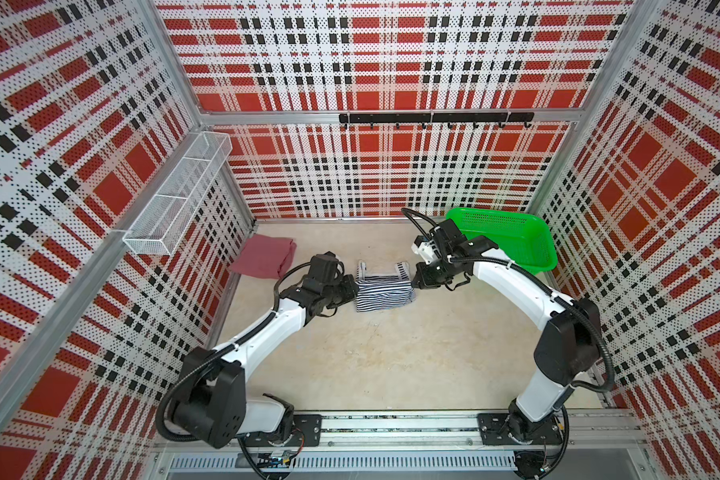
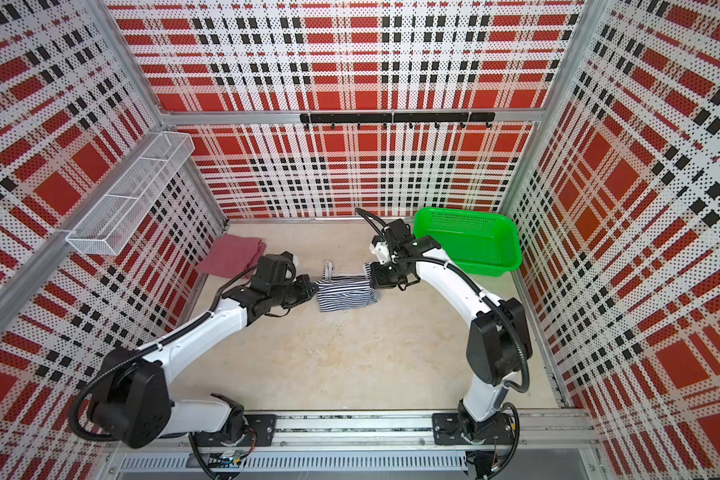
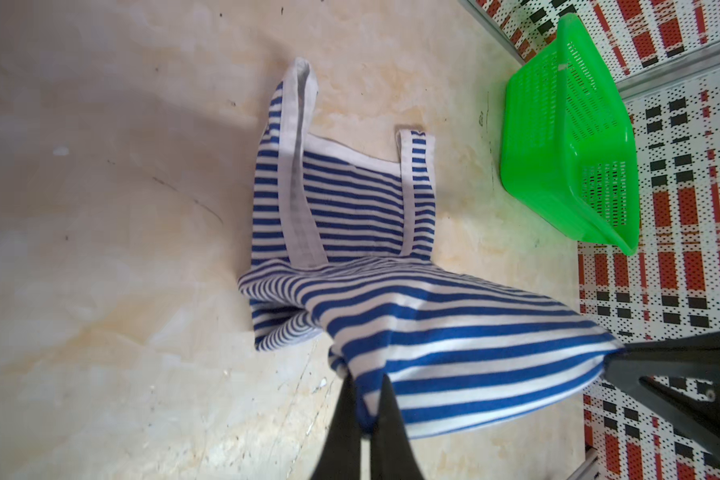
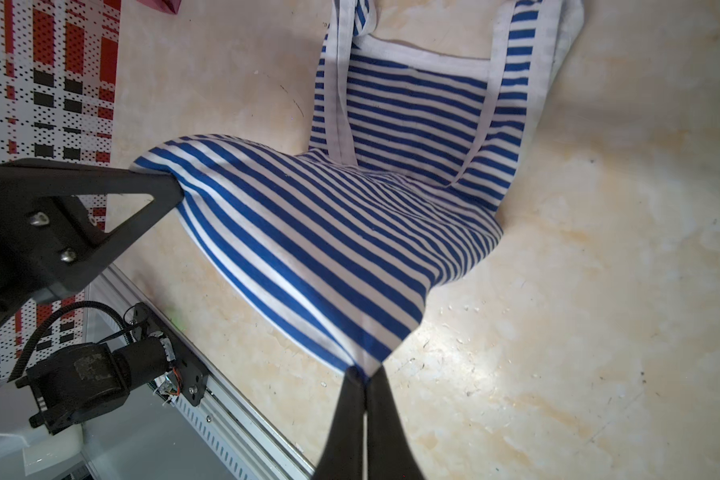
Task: Fold and stack the tank tops
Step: 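Lift the near edge and fold it toward the straps with both grippers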
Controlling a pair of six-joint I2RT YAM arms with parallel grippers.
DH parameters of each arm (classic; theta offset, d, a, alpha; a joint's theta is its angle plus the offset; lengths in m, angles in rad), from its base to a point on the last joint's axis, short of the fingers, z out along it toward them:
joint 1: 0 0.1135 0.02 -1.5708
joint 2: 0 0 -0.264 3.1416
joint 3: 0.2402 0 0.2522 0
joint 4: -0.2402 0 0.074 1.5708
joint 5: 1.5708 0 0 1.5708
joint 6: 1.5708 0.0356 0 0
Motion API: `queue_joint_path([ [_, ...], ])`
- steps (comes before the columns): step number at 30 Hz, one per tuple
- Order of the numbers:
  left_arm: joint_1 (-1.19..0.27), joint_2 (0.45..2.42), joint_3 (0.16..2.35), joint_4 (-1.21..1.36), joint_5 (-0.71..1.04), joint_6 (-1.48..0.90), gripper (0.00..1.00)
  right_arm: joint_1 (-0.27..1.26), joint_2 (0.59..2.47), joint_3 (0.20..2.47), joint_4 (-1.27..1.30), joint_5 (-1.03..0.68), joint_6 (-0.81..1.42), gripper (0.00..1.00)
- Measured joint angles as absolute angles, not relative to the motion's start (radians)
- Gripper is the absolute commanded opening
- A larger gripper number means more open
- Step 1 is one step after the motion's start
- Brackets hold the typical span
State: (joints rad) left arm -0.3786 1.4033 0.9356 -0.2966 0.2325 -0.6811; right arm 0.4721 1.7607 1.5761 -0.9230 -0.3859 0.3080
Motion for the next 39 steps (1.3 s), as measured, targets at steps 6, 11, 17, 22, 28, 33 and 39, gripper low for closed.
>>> queue_joint_path([
  [6, -0.323, 1.568, 1.034, -0.25, 0.293, -0.599, 0.0, 0.422, 1.888, 1.691, -0.936, -0.422, 0.272, 0.0],
  [11, -0.275, 1.747, 1.136, -0.209, 0.337, -0.547, 0.11, 0.39, 2.045, 1.838, -0.943, -0.449, 0.232, 0.1],
  [17, -0.175, 1.984, 1.313, -0.163, 0.368, -0.491, 0.62, 0.335, 2.28, 2.113, -0.96, -0.438, 0.179, 0.64],
  [22, -0.12, 2.018, 1.374, -0.156, 0.362, -0.472, 0.63, 0.307, 2.28, 2.087, -0.881, -0.362, 0.181, 0.61],
  [28, -0.206, 1.874, 1.229, -0.108, 0.316, -0.488, 0.51, 0.336, 2.064, 1.742, -0.764, -0.349, 0.218, 0.27],
  [33, -0.297, 1.869, 1.119, -0.067, 0.295, -0.52, 0.49, 0.383, 2.019, 1.644, -0.701, -0.371, 0.24, 0.27],
  [39, -0.279, 1.948, 1.118, -0.027, 0.276, -0.548, 0.49, 0.426, 2.049, 1.631, -0.641, -0.393, 0.258, 0.34],
])
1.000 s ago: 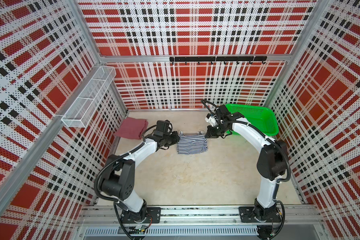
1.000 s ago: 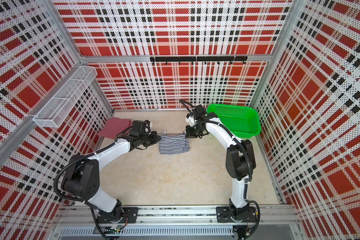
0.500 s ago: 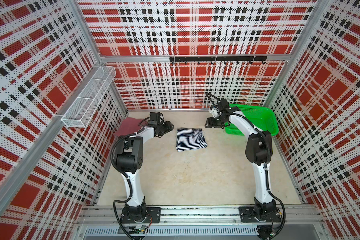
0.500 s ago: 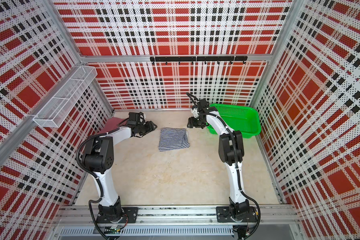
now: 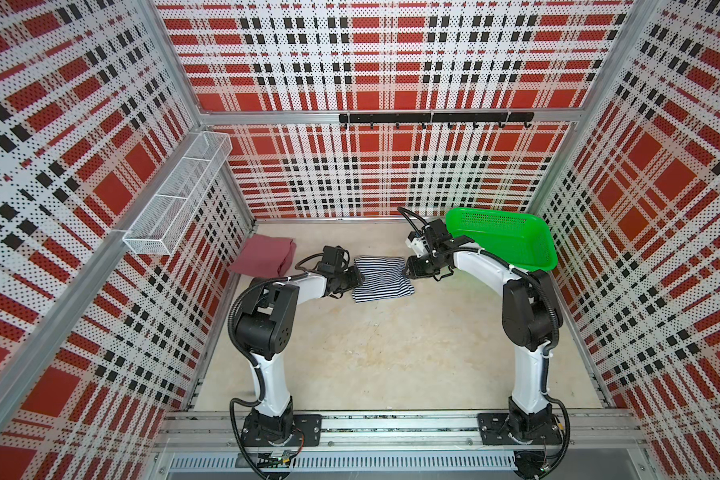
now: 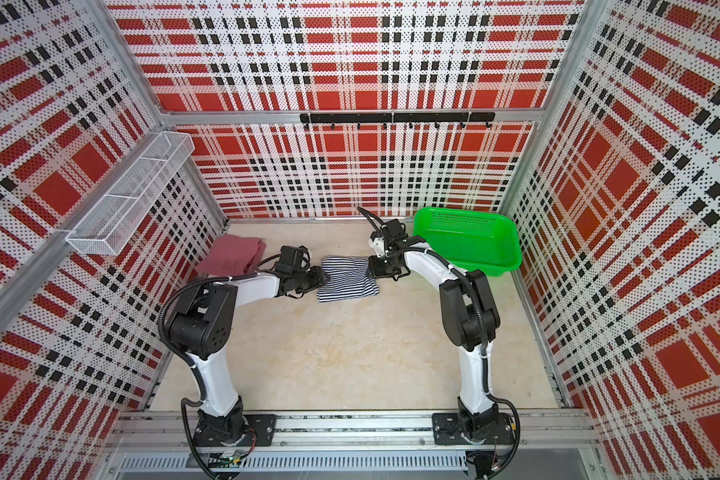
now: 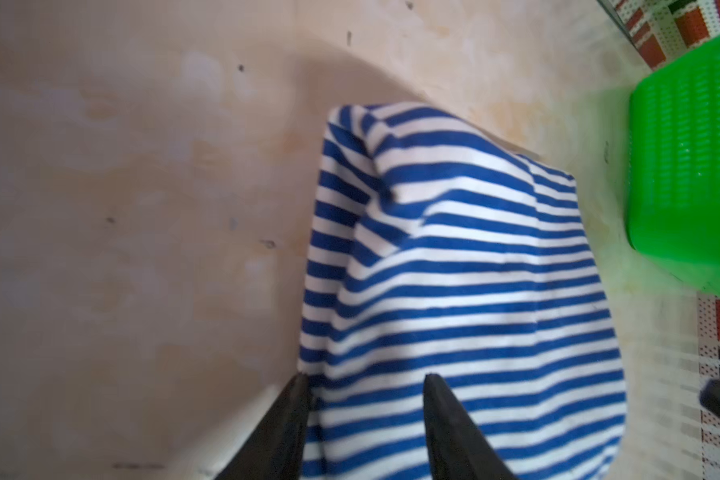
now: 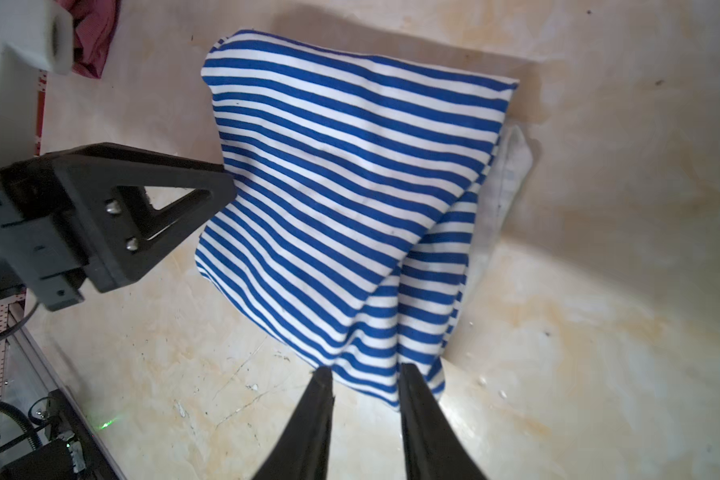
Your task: Fold and stack the tank tops
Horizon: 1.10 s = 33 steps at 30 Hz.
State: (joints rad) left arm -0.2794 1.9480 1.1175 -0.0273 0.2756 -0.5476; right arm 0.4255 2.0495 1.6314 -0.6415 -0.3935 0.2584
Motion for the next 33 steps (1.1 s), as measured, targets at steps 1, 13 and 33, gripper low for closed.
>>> queue_joint_path([
  [1, -0.275, 1.961, 1.123, -0.021, 0.273, -0.551, 0.48, 0.429, 2.061, 1.631, -0.63, -0.397, 0.26, 0.34],
  [13, -0.26, 2.013, 1.15, 0.063, 0.275, -0.579, 0.46, 0.432, 2.143, 1.598, -0.569, -0.4, 0.287, 0.05],
  [33, -0.231, 1.992, 1.064, 0.217, 0.268, -0.62, 0.55, 0.422, 1.958, 1.238, -0.398, -0.356, 0.309, 0.0],
])
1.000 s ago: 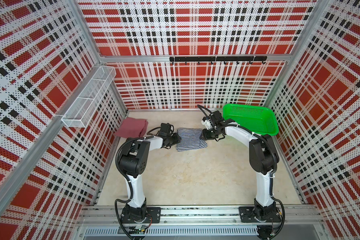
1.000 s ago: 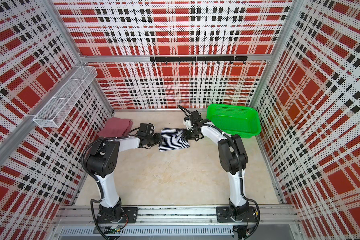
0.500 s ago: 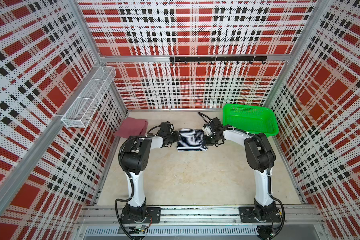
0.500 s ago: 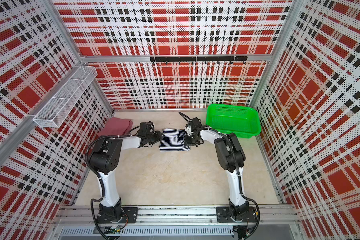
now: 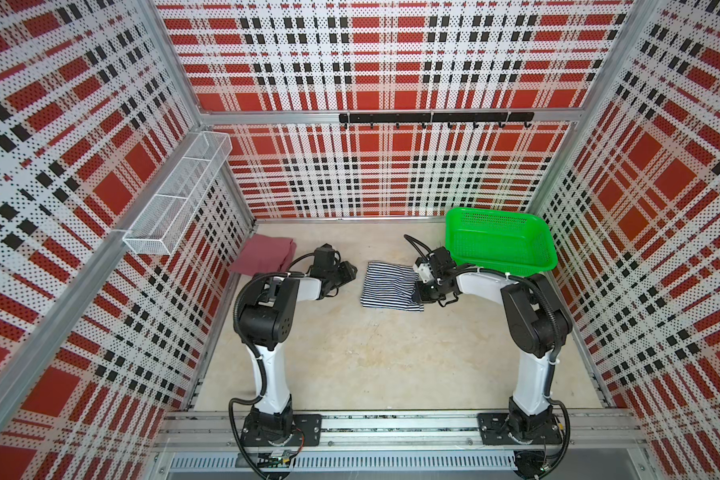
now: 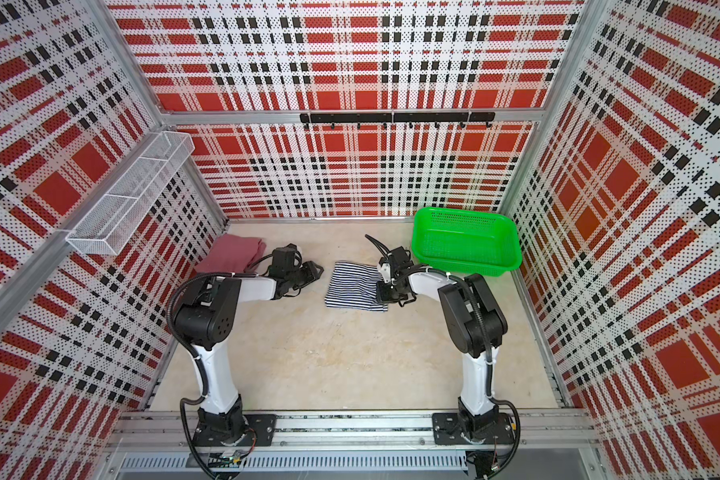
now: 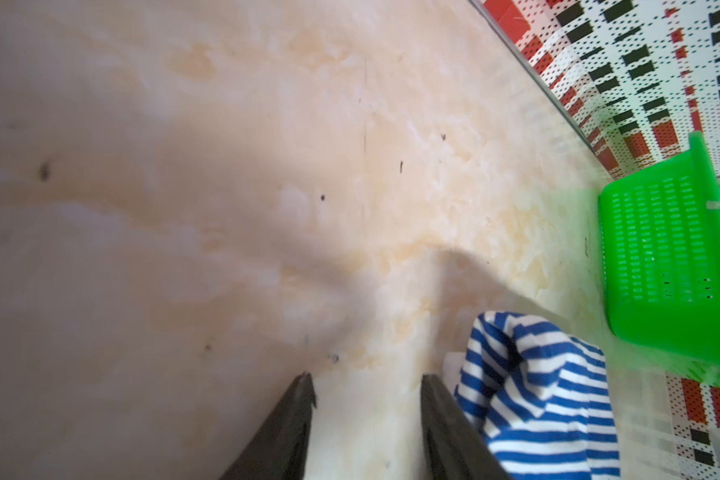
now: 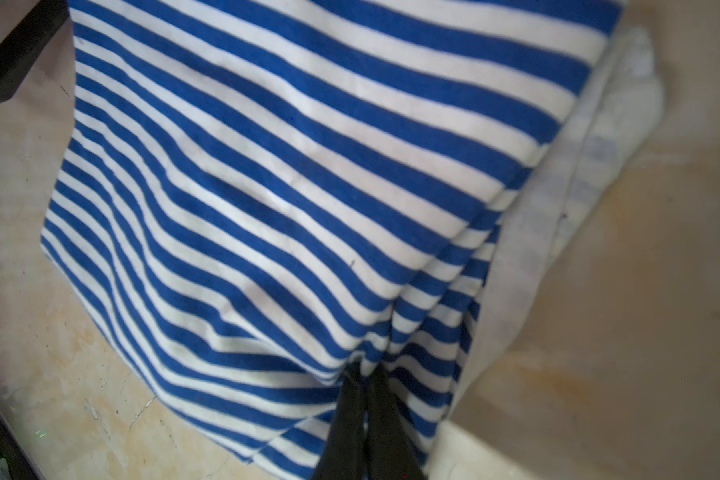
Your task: Fold and stack the tank tops
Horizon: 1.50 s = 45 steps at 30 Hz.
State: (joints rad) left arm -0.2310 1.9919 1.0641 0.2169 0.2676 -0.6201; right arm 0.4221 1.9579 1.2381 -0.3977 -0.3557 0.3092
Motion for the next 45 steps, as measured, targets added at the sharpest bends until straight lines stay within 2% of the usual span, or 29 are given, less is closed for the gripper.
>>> queue_joint_path([
  [5, -0.292, 1.988, 1.113, 0.15, 0.285, -0.597, 0.66, 0.422, 1.958, 1.238, -0.395, -0.356, 0.308, 0.0],
  [12, -0.346, 1.988, 1.138, 0.141, 0.323, -0.596, 0.71, 0.422, 1.958, 1.238, -0.396, -0.354, 0.305, 0.0],
  [15, -0.343, 1.988, 1.138, 0.139, 0.32, -0.597, 0.65, 0.422, 1.958, 1.238, -0.396, -0.354, 0.304, 0.0],
  [24, -0.332, 2.097, 1.235, 0.127, 0.305, -0.593, 0.33, 0.422, 1.958, 1.238, -0.396, -0.356, 0.298, 0.0],
  [28, -0.34, 2.141, 1.285, 0.127, 0.31, -0.59, 0.0, 0.422, 1.958, 1.238, -0.395, -0.358, 0.294, 0.0],
  [36, -0.341, 2.142, 1.241, 0.195, 0.306, -0.611, 0.0, 0.422, 1.919, 1.2, -0.389, -0.342, 0.295, 0.0],
  [45, -0.327, 2.088, 1.118, 0.286, 0.324, -0.666, 0.0, 0.402, 1.766, 0.972, -0.217, -0.332, 0.391, 0.0],
])
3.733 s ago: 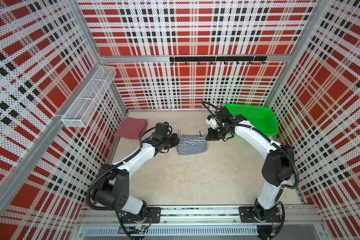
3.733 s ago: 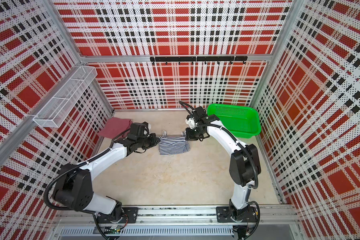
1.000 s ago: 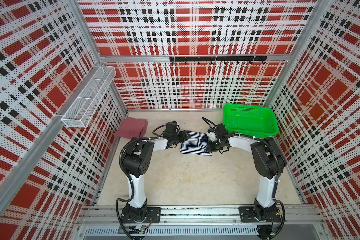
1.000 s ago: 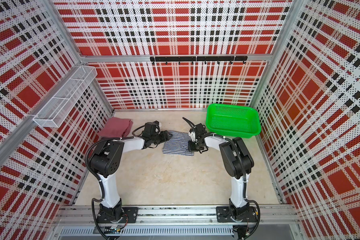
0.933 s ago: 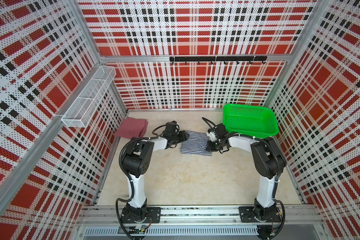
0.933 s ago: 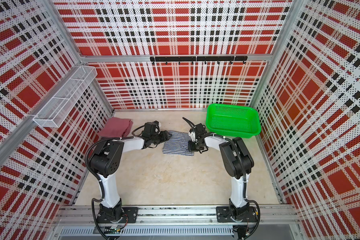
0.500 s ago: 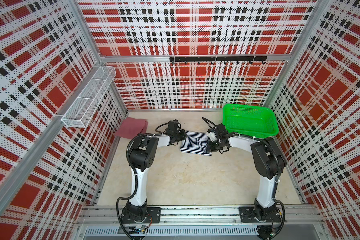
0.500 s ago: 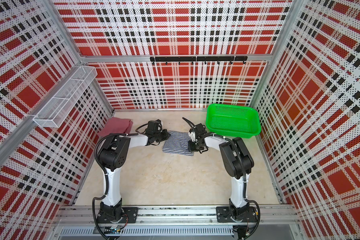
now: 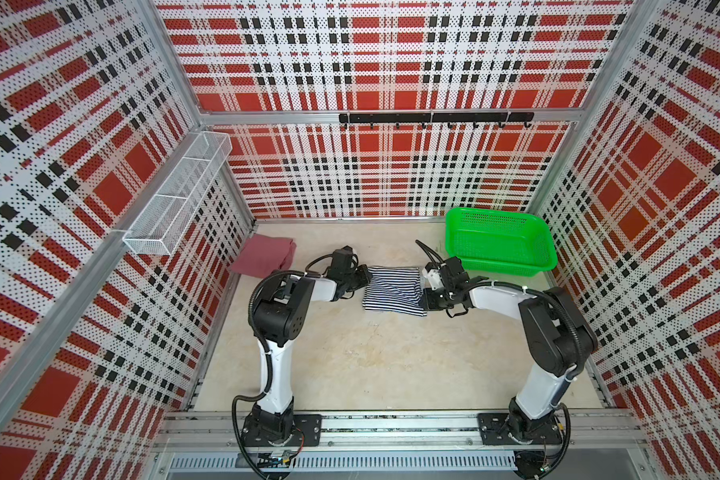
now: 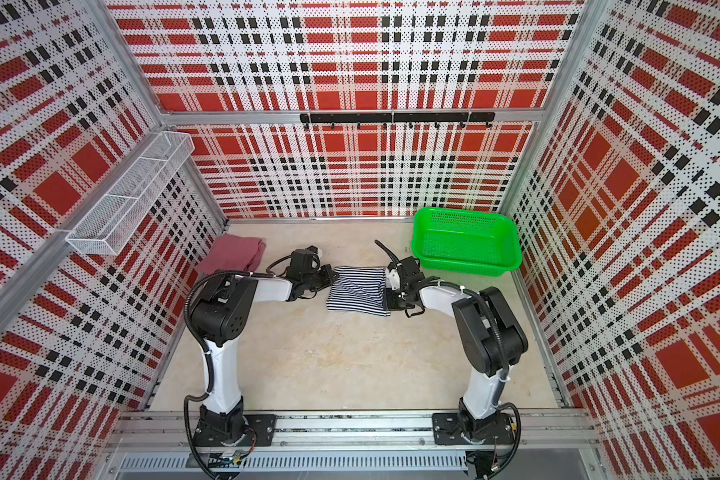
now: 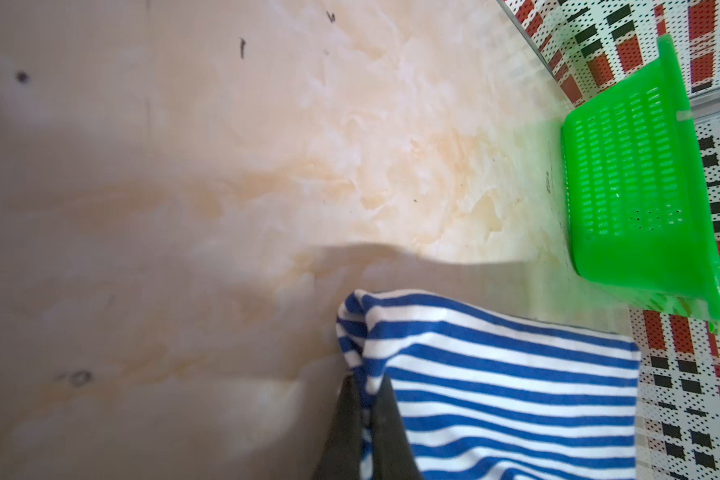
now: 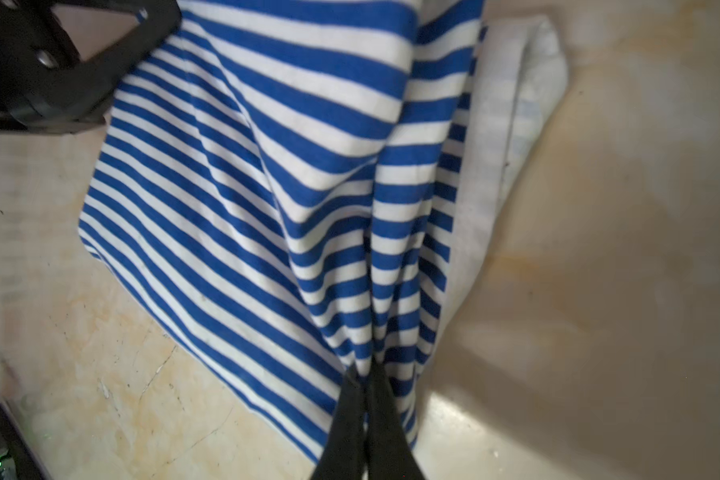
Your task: Fold and stack the tank tops
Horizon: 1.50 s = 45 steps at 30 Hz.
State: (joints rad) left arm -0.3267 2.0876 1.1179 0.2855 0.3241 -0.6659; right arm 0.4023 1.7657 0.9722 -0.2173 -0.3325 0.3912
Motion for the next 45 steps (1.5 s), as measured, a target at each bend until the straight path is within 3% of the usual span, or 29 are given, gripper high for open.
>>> queue_joint_path([
  [5, -0.332, 2.088, 1.117, 0.289, 0.329, -0.676, 0.0, 0.389, 1.756, 0.939, -0.166, -0.339, 0.44, 0.0],
  [9, -0.348, 2.088, 1.12, 0.287, 0.329, -0.677, 0.0, 0.381, 1.74, 0.964, -0.206, -0.334, 0.434, 0.1],
  [17, -0.379, 2.088, 1.132, 0.271, 0.326, -0.676, 0.0, 0.358, 1.728, 1.113, -0.282, -0.339, 0.402, 0.11],
  [22, -0.382, 2.088, 1.135, 0.264, 0.326, -0.676, 0.0, 0.356, 1.771, 1.177, -0.294, -0.349, 0.39, 0.45],
  [25, -0.384, 2.088, 1.14, 0.255, 0.325, -0.673, 0.0, 0.356, 1.799, 1.205, -0.31, -0.329, 0.392, 0.56],
  [30, -0.394, 2.086, 1.142, 0.249, 0.314, -0.673, 0.0, 0.364, 1.819, 1.246, -0.352, -0.249, 0.397, 0.66],
  [39, -0.406, 2.069, 1.139, 0.228, 0.296, -0.673, 0.0, 0.373, 1.915, 1.214, -0.36, -0.12, 0.421, 0.7],
  [45, -0.406, 2.067, 1.139, 0.221, 0.288, -0.673, 0.0, 0.302, 1.812, 1.085, -0.346, -0.109, 0.436, 0.71],
])
